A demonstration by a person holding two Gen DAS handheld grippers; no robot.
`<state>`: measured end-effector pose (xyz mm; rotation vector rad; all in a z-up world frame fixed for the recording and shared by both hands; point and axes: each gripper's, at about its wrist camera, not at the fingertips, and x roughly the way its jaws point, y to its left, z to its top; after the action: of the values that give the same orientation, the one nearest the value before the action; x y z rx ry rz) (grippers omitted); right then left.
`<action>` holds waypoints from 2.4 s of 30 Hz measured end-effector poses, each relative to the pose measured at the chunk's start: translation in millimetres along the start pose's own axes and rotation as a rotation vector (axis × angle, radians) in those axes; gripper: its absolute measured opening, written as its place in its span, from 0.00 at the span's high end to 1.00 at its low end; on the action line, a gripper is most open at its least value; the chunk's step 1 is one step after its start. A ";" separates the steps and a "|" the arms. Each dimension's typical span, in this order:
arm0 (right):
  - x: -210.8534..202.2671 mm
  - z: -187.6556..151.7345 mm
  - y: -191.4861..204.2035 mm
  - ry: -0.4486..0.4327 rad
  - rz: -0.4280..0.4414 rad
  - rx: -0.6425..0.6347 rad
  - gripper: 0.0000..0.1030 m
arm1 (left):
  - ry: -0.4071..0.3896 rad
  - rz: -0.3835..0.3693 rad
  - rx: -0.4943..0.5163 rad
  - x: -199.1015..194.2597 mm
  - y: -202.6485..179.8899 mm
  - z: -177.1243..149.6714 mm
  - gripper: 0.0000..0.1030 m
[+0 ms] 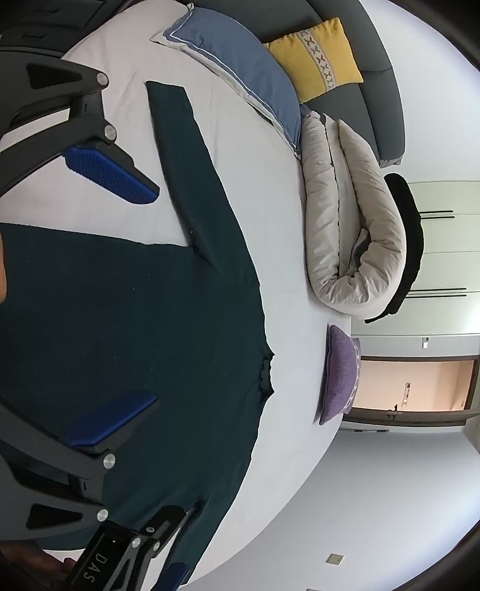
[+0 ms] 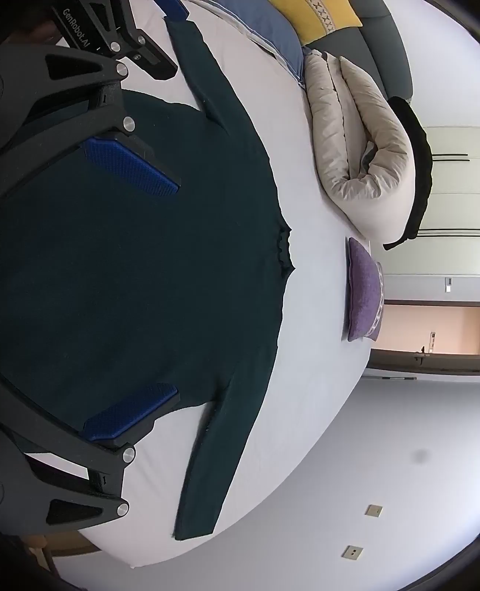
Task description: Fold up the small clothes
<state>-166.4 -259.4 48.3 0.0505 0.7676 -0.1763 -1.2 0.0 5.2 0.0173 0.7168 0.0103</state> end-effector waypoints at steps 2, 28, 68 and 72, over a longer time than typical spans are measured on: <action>-0.3 -0.6 1.4 -0.002 0.002 0.000 0.00 | 0.002 0.000 -0.002 -0.3 1.2 1.7 0.00; -1.9 -3.2 3.7 -0.001 0.006 0.001 0.00 | -0.009 0.016 -0.002 -7.5 4.6 2.8 0.00; 8.7 -7.8 3.8 0.009 0.009 -0.003 0.00 | -0.001 0.018 -0.006 -0.3 4.4 -5.9 0.00; 8.6 -7.9 4.1 0.009 0.008 -0.003 0.00 | -0.001 0.018 -0.007 0.1 4.5 -6.2 0.00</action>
<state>-165.1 -255.7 36.5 0.0518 0.7761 -0.1672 -5.2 4.5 0.6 0.0170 0.7159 0.0303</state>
